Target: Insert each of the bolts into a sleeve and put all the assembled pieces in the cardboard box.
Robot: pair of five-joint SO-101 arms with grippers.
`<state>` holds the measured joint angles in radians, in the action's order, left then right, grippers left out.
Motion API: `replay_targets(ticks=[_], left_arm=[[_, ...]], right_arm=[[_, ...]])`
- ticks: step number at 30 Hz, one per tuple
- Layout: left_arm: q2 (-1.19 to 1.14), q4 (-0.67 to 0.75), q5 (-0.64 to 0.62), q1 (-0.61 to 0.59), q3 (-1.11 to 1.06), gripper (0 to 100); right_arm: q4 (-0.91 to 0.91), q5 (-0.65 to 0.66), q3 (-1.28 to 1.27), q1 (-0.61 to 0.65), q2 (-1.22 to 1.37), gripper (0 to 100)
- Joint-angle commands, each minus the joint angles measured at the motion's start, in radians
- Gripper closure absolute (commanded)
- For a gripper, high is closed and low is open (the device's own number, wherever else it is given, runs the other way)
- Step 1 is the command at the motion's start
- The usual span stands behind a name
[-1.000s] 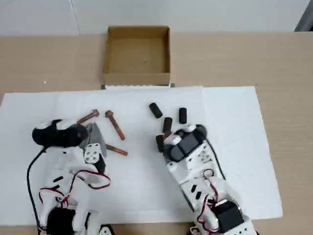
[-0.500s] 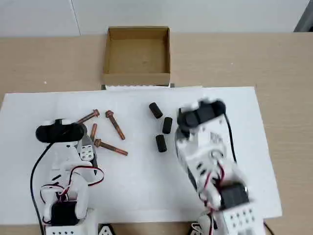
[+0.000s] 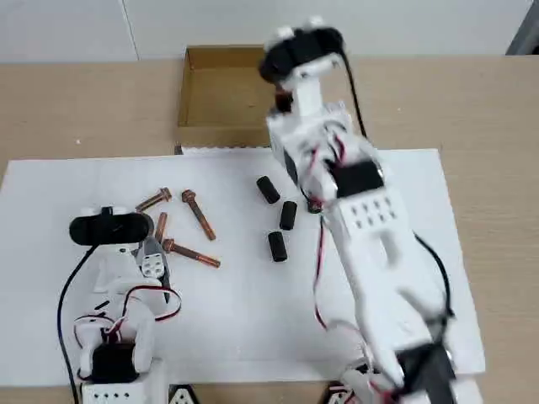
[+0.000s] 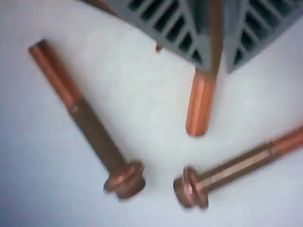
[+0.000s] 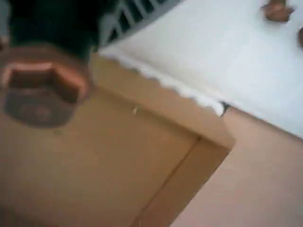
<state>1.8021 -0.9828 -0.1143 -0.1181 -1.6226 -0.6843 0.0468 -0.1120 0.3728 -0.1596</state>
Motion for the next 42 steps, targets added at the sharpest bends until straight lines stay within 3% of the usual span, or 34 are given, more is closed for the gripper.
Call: replay_targets(ticks=[1, 11, 17, 30, 39, 42], left_arm=[[0.011, -0.003, 0.005, -0.002, -0.008, 99], [0.011, -0.002, 0.005, -0.002, -0.022, 99], [0.011, 0.002, 0.005, -0.002, -0.03, 99], [0.011, 0.003, 0.005, -0.002, -0.03, 99], [0.011, 0.003, 0.005, -0.002, -0.03, 99], [0.011, 0.003, 0.005, -0.002, -0.03, 99]], right_arm=[[0.102, 0.068, 0.201, -0.002, 0.142, 99.1], [0.134, 0.123, 0.557, -0.002, 0.518, 98.9], [0.125, 0.124, 0.73, -0.002, 0.699, 86.6], [0.124, 0.126, 0.76, -0.005, 0.76, 86.2], [-0.171, 0.123, 0.76, -0.005, 0.616, 99.5], [-0.291, 0.12, 0.76, -0.007, 0.568, 99.5]])
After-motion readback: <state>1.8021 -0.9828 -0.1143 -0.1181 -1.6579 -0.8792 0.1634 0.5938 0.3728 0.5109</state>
